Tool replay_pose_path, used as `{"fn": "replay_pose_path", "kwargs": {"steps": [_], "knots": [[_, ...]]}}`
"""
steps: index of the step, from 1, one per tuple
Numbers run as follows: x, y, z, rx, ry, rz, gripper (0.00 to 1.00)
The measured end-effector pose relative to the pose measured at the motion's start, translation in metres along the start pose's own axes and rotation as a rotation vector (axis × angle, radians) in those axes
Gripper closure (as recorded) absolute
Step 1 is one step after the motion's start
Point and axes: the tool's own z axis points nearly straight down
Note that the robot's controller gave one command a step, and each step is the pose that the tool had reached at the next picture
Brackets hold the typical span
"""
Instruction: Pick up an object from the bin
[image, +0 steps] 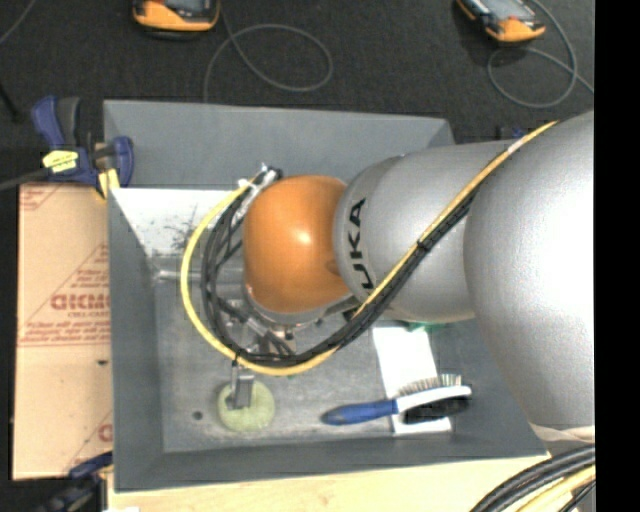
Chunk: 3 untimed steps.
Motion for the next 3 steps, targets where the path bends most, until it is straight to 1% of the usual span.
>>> {"fn": "replay_pose_path", "kwargs": {"steps": [1, 2, 3], "knots": [[-0.002, -0.001, -0.005, -0.002, -0.008, 0.005, 0.0], [0.022, -0.023, 0.066, -0.001, -0.012, -0.051, 0.0], [0.033, -0.024, 0.051, 0.0, -0.003, -0.03, 0.0]]}}
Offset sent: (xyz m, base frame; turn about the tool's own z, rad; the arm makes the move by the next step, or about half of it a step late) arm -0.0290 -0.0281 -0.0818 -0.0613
